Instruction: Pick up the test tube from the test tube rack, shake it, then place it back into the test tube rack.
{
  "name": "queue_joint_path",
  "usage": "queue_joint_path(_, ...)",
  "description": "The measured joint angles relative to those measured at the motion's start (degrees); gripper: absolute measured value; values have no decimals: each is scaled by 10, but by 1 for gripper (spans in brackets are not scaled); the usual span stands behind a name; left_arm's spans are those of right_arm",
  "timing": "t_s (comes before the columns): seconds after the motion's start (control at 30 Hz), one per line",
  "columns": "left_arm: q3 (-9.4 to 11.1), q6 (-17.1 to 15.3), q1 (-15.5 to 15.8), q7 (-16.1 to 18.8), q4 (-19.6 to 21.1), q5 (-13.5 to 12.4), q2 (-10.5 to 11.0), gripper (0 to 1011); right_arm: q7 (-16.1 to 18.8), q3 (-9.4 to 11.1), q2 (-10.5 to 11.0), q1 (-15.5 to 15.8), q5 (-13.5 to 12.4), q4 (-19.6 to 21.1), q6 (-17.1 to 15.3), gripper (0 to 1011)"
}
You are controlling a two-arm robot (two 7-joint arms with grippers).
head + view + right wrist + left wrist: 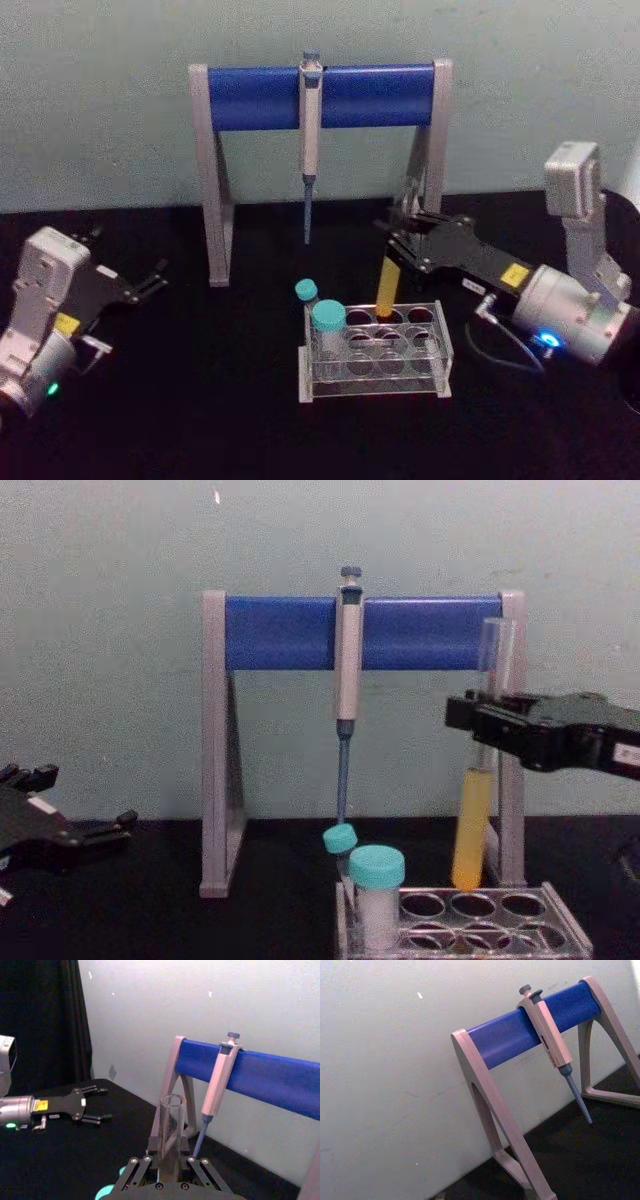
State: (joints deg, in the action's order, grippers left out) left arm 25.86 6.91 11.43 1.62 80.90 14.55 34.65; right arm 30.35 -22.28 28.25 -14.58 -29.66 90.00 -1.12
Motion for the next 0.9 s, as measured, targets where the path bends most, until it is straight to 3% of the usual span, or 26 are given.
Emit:
queue_joint_path(0.13,0,0,0,0,0,0,0,1010,6,-11,-13,-28,1,-32,8,235)
queue_joint_path(0.37,0,0,0,0,0,0,0,1010,2,-16,-23,-52,8,-58,14,235)
queue_joint_path(0.9,0,0,0,0,0,0,0,1010,-19,-5,-21,-46,15,-51,14,235)
